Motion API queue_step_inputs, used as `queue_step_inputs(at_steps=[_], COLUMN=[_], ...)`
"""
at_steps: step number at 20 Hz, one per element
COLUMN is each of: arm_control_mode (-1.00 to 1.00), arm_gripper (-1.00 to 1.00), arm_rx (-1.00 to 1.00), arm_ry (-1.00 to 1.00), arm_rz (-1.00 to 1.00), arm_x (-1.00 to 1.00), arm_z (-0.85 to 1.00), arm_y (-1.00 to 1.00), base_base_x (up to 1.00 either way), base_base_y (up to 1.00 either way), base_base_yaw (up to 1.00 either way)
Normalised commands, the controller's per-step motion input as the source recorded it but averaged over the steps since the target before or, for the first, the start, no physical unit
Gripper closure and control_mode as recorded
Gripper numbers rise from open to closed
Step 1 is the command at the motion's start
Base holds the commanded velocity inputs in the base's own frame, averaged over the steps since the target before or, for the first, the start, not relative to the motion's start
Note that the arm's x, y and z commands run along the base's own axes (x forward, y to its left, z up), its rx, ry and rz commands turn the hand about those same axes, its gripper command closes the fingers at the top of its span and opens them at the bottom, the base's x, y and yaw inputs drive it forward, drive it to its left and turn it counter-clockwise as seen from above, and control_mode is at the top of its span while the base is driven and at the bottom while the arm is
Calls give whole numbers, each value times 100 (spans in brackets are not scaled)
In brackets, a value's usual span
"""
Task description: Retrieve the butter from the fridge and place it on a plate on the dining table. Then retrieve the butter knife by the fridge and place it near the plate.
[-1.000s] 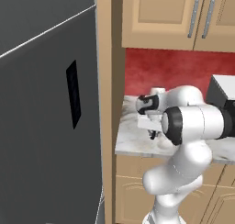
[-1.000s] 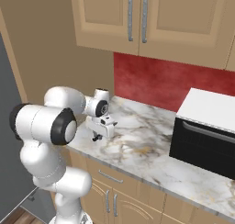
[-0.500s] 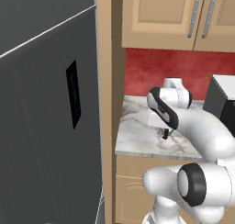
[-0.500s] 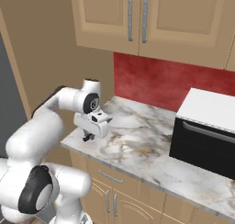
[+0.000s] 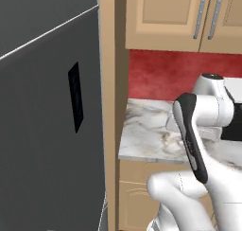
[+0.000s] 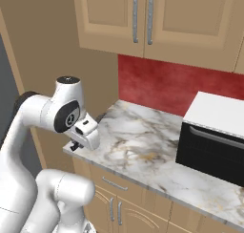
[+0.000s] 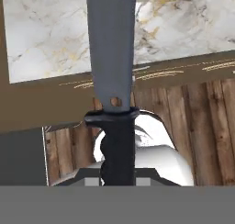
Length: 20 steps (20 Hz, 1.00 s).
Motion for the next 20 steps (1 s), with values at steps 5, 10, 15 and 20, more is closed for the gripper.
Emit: queue_step_inputs(at_steps=[5, 10, 15, 20], arm_control_mode=[-100, -100, -100, -100], arm_gripper=[100, 100, 100, 100], arm_rx=[-10, -5, 2, 0], arm_ry=[-4, 28, 28, -1], arm_rz=[3, 5, 3, 0], arm_x=[-70, -12, -8, -18], arm_z=[57, 83, 41, -12], arm_y=[1, 7, -5, -3], base_base_x=[0, 0, 0, 0], base_base_y=[0, 0, 0, 0], base_base_yaw=[0, 0, 0, 0])
